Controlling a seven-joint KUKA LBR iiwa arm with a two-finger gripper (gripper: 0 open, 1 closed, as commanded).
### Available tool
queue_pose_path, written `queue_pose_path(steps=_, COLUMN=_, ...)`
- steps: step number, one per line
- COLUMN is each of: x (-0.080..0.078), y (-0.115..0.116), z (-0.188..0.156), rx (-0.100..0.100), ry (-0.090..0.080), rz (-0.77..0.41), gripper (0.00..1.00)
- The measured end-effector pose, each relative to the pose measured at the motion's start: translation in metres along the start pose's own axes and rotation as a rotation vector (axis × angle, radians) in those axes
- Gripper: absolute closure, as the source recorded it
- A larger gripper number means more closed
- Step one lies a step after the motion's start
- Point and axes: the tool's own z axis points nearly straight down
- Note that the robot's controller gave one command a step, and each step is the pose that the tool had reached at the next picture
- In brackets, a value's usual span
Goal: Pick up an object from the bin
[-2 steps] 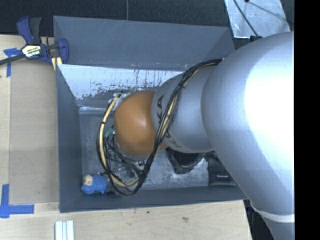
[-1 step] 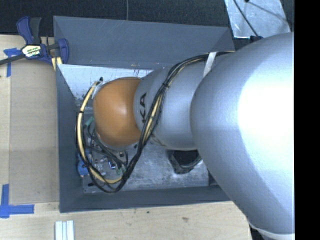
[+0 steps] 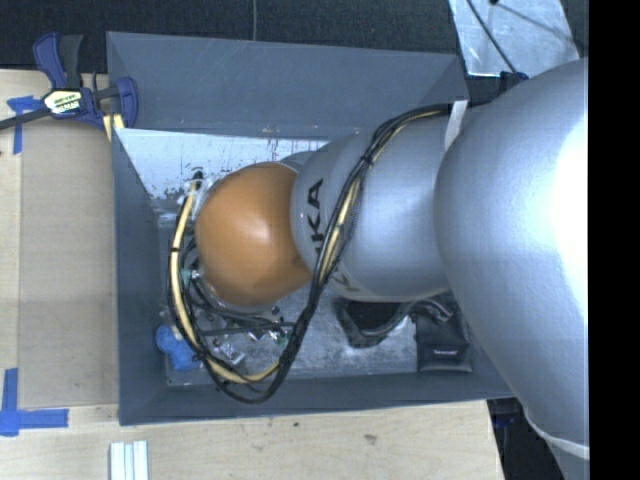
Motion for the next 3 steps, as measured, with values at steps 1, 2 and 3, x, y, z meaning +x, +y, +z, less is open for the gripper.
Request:
queue_pose_path(steps=1, x=-0.0063, y=-0.0032, z=0.0428, rx=0.003, ry=0.005, rz=-0.137, gripper=0.0)
queue_pose_path(steps=2, x=-0.0037, y=-0.0047, z=0.0415, rx=0.003, ry=-0.004, rz=0.243, gripper=0.0)
queue_pose_path(steps=3, x=-0.0039, y=-0.0041, z=0.0414, rx=0.002, ry=-0.004, rz=0.243, gripper=1.0)
